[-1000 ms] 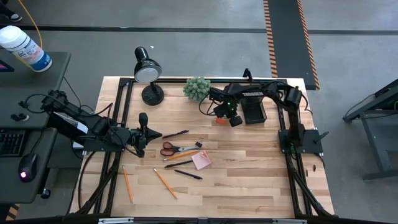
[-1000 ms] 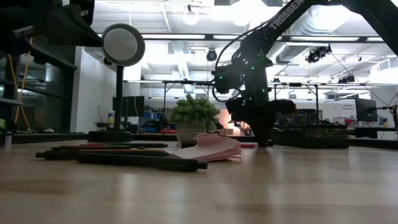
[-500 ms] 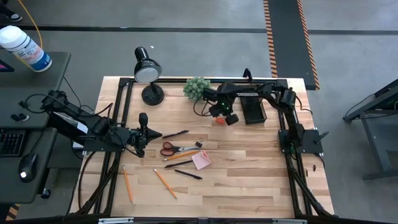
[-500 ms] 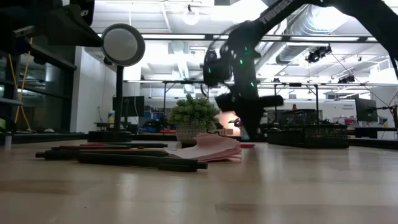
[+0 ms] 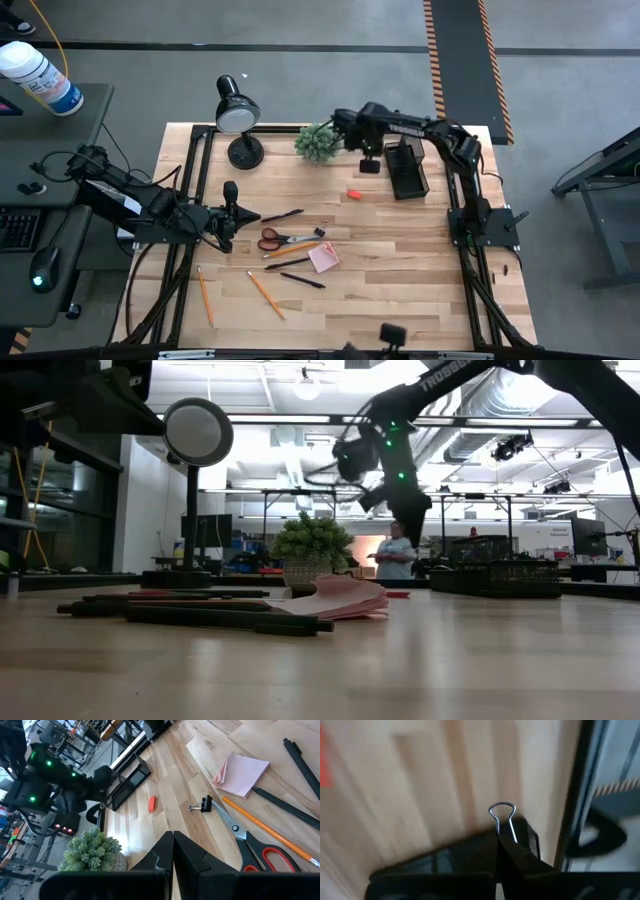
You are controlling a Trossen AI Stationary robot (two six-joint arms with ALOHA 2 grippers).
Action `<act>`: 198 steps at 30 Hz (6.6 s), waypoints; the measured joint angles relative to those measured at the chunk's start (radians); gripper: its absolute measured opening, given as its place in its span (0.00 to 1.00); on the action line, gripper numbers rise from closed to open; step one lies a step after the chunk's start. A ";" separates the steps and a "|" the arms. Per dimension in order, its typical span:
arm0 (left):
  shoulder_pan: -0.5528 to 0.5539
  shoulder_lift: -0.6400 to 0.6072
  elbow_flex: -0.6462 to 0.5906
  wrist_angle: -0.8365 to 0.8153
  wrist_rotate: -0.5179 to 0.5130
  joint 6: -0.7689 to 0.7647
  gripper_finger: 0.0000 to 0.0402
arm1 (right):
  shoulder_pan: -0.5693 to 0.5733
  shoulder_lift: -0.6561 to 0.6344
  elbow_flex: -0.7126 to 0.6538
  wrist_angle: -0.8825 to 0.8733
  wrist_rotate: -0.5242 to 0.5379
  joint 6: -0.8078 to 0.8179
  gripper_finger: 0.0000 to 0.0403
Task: Pick and place office supplies into organizer
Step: Put the top binder clip into the desk organizer, then put the binder clip into the desk organizer
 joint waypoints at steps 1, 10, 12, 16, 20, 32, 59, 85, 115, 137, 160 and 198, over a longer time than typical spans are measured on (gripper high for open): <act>0.000 0.000 0.000 0.000 0.000 0.000 0.00 | -0.018 0.000 -0.004 -0.009 0.007 0.035 0.00; 0.000 0.000 0.000 0.000 0.000 0.000 0.00 | -0.140 0.000 -0.019 -0.031 -0.114 0.331 0.00; 0.000 0.000 0.000 0.000 0.000 0.000 0.00 | -0.153 0.000 -0.019 -0.031 -0.141 0.375 0.00; 0.000 0.000 0.000 0.000 0.000 0.000 0.00 | -0.170 -0.001 -0.019 -0.034 -0.131 0.446 0.00; 0.000 0.000 0.000 0.000 0.000 0.000 0.00 | -0.178 -0.001 -0.019 -0.039 -0.110 0.503 0.00; 0.000 0.000 0.000 -0.001 0.000 -0.001 0.00 | -0.177 0.044 -0.018 -0.037 -0.083 0.547 0.00; 0.000 0.000 0.000 -0.002 0.000 0.000 0.00 | -0.176 0.095 -0.018 -0.076 -0.029 0.572 0.08; 0.000 0.000 0.000 -0.002 0.000 0.000 0.00 | 0.039 0.094 0.139 -0.174 -0.065 0.472 0.26; 0.000 0.000 0.000 -0.002 0.000 -0.001 0.00 | 0.399 0.093 0.209 -0.042 -0.229 0.268 0.26; 0.000 0.000 0.000 -0.002 0.000 -0.002 0.00 | 0.619 0.093 0.117 0.114 -0.209 -0.379 0.26; 0.000 0.000 0.000 -0.002 0.000 0.001 0.00 | 0.544 0.093 -0.018 0.448 -0.411 -0.653 0.11; 0.000 0.000 0.000 -0.005 0.000 0.001 0.00 | 0.529 0.146 -0.018 0.462 -0.406 -0.716 0.17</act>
